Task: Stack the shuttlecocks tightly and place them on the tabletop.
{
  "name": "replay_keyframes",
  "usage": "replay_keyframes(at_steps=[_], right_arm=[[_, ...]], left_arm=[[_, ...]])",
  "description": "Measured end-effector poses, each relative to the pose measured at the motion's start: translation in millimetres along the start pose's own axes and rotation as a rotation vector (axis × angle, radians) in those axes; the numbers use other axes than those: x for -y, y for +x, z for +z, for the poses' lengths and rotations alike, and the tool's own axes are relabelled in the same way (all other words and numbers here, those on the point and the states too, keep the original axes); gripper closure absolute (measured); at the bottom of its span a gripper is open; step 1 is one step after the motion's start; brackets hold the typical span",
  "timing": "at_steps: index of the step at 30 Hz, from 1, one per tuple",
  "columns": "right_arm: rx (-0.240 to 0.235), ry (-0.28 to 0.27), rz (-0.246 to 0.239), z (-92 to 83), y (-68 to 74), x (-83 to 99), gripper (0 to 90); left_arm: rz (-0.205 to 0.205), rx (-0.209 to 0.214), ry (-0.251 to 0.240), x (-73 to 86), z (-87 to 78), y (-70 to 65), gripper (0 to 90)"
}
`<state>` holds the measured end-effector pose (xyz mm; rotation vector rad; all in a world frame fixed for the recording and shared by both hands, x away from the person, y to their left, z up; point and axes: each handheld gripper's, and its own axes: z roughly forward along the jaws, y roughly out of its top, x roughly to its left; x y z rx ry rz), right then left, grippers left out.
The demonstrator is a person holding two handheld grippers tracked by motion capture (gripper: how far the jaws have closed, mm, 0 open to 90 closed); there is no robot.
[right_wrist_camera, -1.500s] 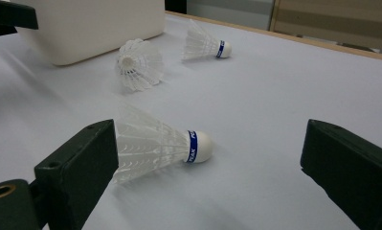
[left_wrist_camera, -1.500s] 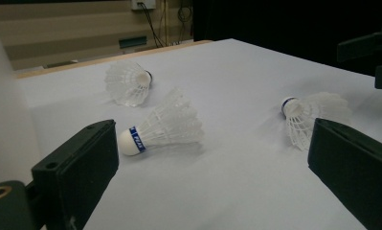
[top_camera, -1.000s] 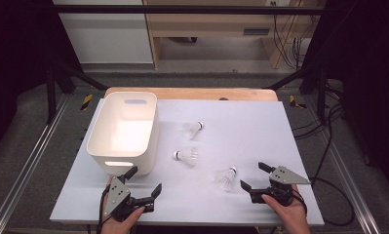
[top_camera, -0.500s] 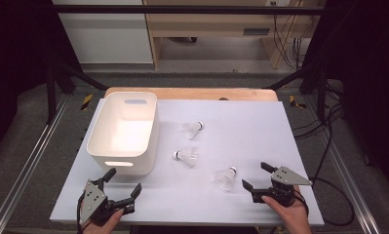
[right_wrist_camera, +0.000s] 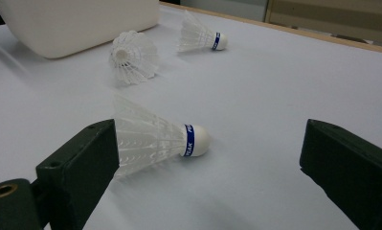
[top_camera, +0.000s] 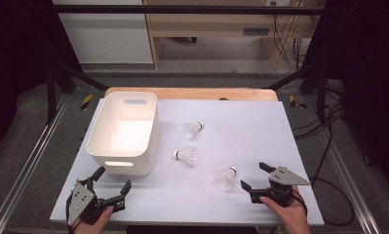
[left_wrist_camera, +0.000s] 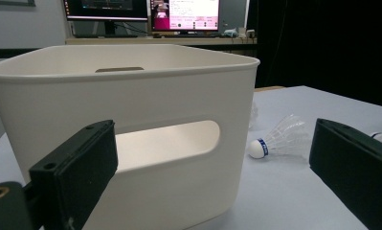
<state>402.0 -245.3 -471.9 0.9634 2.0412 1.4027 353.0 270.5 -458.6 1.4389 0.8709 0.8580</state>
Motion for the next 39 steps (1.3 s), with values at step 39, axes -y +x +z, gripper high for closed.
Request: replay_keyframes(at_steps=[39], right_arm=[[-0.058,0.056,-0.034,10.3,25.9,-5.9,12.3]], left_arm=[[0.008,0.001,0.009,1.8,2.2,0.1,2.9]])
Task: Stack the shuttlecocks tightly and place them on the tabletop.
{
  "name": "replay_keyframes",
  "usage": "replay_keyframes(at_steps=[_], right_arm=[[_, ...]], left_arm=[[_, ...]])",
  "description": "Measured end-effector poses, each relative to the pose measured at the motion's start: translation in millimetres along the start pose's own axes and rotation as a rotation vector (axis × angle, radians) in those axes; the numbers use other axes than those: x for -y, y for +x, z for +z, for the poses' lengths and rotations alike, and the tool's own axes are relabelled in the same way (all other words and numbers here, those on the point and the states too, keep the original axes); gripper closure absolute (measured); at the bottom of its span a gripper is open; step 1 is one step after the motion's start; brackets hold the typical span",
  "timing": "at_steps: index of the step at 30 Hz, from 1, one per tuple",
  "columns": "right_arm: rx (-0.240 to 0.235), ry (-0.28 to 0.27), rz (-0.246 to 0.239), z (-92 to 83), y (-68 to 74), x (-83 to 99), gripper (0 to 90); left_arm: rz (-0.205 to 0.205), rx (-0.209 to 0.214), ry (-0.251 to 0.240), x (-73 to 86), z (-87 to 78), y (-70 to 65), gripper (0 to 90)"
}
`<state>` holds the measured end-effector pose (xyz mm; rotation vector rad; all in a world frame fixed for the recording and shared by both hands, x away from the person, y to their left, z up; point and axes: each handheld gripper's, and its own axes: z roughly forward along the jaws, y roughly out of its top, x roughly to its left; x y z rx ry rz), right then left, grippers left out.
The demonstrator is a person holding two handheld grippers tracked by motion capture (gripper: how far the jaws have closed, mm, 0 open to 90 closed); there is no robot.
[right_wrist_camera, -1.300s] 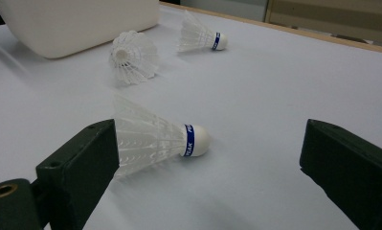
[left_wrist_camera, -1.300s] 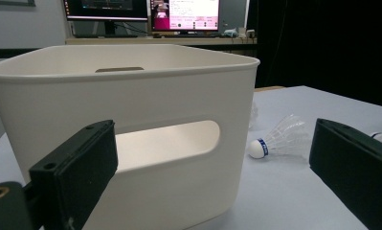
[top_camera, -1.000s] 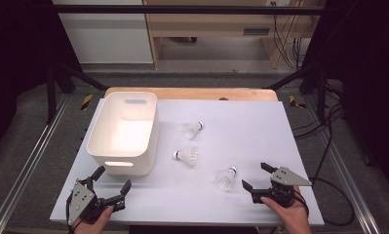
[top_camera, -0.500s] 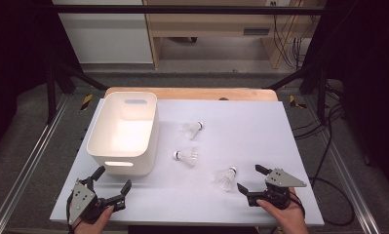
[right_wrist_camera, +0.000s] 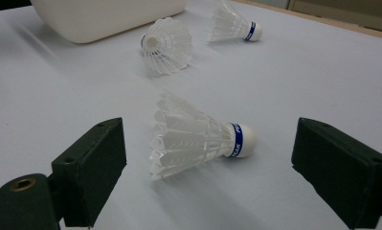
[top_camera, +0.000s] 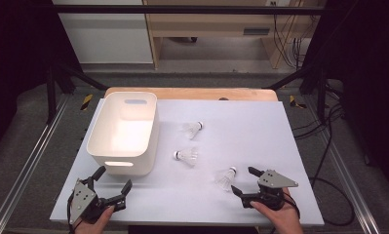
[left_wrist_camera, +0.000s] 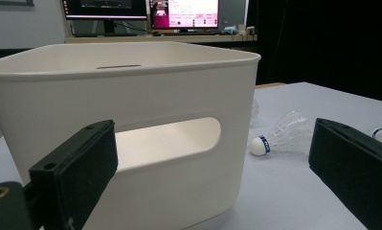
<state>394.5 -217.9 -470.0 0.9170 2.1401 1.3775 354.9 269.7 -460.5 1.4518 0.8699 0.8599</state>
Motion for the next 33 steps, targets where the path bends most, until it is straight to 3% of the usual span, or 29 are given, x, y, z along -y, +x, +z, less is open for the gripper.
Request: replay_keyframes(at_steps=[16,33], right_arm=[[-0.014,0.051,-0.032,10.5,14.4,-4.4,21.8],[-0.051,0.020,-0.106,9.3,23.0,-10.3,60.1]], left_arm=[[0.003,-0.003,0.007,0.6,0.2,0.5,3.0],[0.003,-0.001,0.012,1.2,1.4,-0.5,3.3]])
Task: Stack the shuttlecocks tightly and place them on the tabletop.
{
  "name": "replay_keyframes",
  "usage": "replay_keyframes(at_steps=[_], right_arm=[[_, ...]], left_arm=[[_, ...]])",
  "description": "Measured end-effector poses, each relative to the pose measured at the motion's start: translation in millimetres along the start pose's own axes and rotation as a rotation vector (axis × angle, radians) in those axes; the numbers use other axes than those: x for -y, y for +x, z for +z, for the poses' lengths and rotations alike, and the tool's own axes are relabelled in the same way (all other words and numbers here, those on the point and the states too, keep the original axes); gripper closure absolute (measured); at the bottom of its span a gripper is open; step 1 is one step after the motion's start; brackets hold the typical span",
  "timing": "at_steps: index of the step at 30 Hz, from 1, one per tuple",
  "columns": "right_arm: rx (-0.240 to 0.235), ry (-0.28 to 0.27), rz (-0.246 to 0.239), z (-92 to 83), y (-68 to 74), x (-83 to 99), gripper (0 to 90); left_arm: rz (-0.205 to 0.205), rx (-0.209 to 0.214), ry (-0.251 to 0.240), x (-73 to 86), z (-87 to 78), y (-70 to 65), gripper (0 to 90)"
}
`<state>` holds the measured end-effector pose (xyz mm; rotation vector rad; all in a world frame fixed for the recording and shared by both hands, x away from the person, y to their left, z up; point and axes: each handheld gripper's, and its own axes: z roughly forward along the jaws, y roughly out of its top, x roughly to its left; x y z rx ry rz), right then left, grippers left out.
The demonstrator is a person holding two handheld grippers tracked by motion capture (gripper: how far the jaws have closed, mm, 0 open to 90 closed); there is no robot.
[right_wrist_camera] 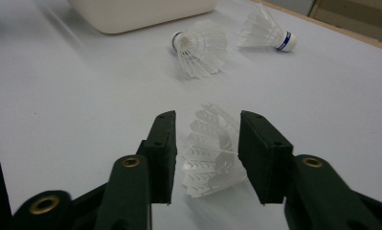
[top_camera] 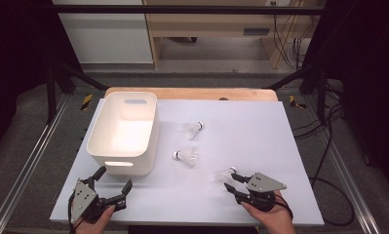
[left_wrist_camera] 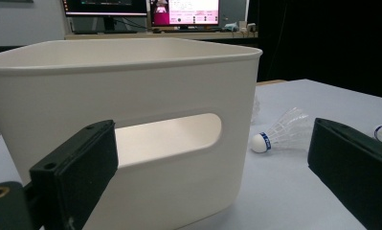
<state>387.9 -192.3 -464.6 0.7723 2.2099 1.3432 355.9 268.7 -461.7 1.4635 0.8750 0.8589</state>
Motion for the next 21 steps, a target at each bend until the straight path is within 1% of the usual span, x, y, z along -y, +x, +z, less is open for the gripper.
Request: replay_keyframes(at_steps=[5,9,12,14,17,19,21], right_arm=[[-0.019,-0.009,-0.014,-0.9,2.3,-1.3,69.7],[-0.044,-0.020,-0.029,-0.8,4.6,-1.8,77.3],[-0.058,-0.012,-0.039,0.6,6.5,-1.1,81.9],[-0.064,0.000,-0.047,1.9,7.5,-0.2,84.7],[-0.064,0.035,-0.052,4.3,7.7,1.9,88.6],[-0.062,0.061,-0.039,5.6,6.9,3.7,90.0],[-0.055,0.082,-0.023,6.2,5.6,5.4,90.0]], left_arm=[[0.002,0.001,0.003,0.3,0.6,-0.2,3.3],[0.003,0.000,0.005,0.4,0.5,0.0,3.3],[0.003,0.000,0.006,0.4,0.7,0.1,3.3],[0.003,-0.001,0.007,0.5,0.7,0.1,3.3],[0.002,-0.001,0.006,0.5,0.6,0.3,3.4],[0.002,-0.002,0.006,0.5,0.6,0.4,3.4],[0.003,-0.011,0.002,0.2,0.2,0.2,3.5]])
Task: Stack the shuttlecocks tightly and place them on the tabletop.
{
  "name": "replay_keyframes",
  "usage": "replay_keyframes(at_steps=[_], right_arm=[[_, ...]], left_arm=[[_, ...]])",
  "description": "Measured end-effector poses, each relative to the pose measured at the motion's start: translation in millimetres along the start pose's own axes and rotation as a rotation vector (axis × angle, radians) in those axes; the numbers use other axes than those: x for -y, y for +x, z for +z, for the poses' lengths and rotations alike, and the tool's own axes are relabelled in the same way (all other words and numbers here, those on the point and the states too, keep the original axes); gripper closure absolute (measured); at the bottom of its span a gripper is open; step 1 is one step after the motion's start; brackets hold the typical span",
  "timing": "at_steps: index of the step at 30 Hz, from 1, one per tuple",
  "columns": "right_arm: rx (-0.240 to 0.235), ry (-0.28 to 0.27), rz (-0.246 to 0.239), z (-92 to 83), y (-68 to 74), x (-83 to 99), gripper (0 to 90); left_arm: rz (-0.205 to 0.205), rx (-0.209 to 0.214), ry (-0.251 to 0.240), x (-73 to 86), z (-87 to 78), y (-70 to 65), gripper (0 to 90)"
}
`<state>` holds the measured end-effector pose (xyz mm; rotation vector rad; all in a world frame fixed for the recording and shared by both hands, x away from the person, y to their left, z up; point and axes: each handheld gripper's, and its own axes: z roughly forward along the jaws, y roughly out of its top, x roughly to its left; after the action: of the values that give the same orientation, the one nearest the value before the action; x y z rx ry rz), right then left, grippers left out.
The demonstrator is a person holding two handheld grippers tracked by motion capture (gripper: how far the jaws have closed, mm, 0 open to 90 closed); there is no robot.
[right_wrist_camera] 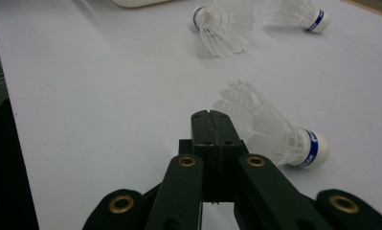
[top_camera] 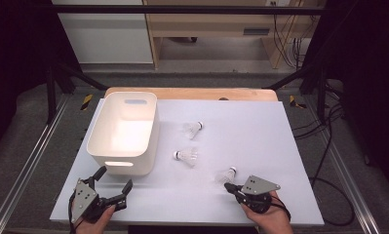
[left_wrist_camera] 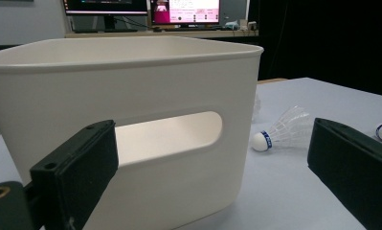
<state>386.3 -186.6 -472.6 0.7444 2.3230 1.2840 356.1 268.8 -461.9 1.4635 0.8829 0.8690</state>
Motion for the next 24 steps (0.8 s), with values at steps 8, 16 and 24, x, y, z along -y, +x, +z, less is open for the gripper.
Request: replay_keyframes(at_steps=[8,16,24], right_arm=[[0.047,0.030,0.030,-4.4,-7.3,4.1,90.0],[0.093,0.056,0.038,-8.3,-14.0,8.1,90.0],[0.137,0.067,0.080,-12.3,-25.3,13.4,90.0]], left_arm=[[-0.006,-0.001,0.000,0.4,-0.1,1.2,4.3],[-0.003,0.006,0.002,0.5,0.5,0.0,4.2],[-0.002,0.010,0.005,0.9,1.7,-1.1,4.1]])
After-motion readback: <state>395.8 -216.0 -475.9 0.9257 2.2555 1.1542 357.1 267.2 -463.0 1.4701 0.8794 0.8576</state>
